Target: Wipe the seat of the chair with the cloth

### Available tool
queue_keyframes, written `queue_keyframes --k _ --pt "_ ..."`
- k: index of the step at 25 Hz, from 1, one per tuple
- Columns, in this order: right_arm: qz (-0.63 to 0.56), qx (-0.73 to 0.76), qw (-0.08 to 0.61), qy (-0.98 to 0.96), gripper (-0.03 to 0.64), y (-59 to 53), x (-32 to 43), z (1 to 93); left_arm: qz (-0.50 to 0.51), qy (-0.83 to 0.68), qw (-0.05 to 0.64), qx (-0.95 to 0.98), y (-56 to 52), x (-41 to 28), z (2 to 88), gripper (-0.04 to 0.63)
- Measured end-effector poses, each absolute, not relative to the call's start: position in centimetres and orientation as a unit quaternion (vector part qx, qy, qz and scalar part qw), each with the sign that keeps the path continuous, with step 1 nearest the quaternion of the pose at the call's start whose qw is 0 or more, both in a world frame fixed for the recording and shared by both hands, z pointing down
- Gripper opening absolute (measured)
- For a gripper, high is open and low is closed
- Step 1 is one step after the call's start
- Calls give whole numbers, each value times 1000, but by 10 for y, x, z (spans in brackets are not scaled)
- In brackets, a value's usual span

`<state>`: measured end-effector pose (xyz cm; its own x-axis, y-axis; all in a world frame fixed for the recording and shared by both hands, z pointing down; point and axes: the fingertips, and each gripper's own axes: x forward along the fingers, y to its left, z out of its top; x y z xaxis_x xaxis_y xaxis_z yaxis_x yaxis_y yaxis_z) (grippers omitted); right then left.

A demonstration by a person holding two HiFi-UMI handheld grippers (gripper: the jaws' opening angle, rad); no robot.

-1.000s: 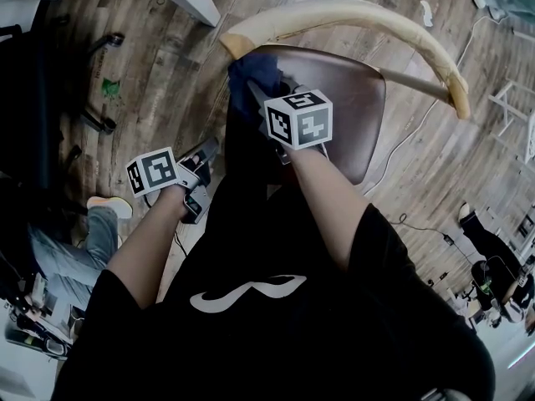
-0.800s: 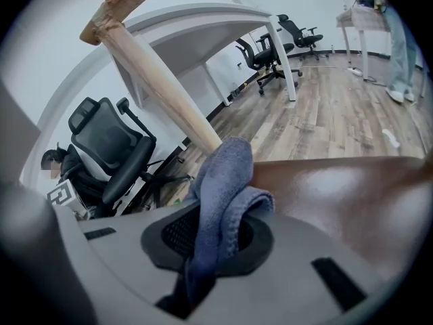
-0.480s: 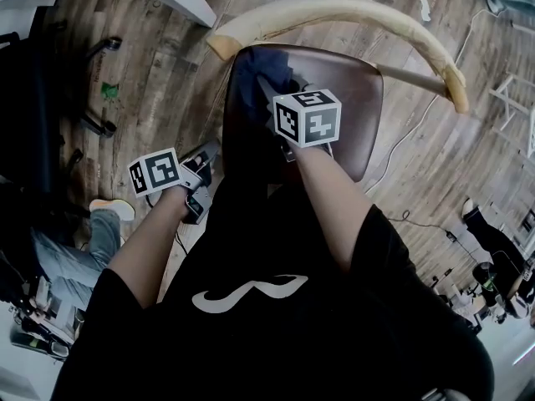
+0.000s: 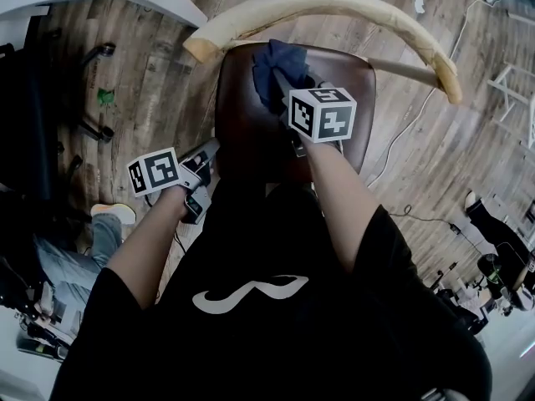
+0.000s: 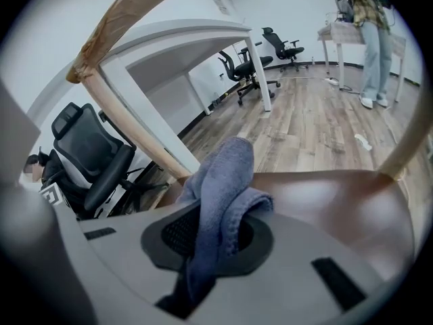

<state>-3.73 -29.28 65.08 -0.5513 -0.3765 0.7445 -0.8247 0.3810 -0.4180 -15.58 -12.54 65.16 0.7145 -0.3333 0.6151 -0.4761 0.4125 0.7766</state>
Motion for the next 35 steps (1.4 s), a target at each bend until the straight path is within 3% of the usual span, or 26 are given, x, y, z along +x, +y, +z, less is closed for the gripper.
queue_keyframes --k 35 --pt "376 553 300 -680 44 -287 181 655 103 -343 748 560 -126 -131 651 14"
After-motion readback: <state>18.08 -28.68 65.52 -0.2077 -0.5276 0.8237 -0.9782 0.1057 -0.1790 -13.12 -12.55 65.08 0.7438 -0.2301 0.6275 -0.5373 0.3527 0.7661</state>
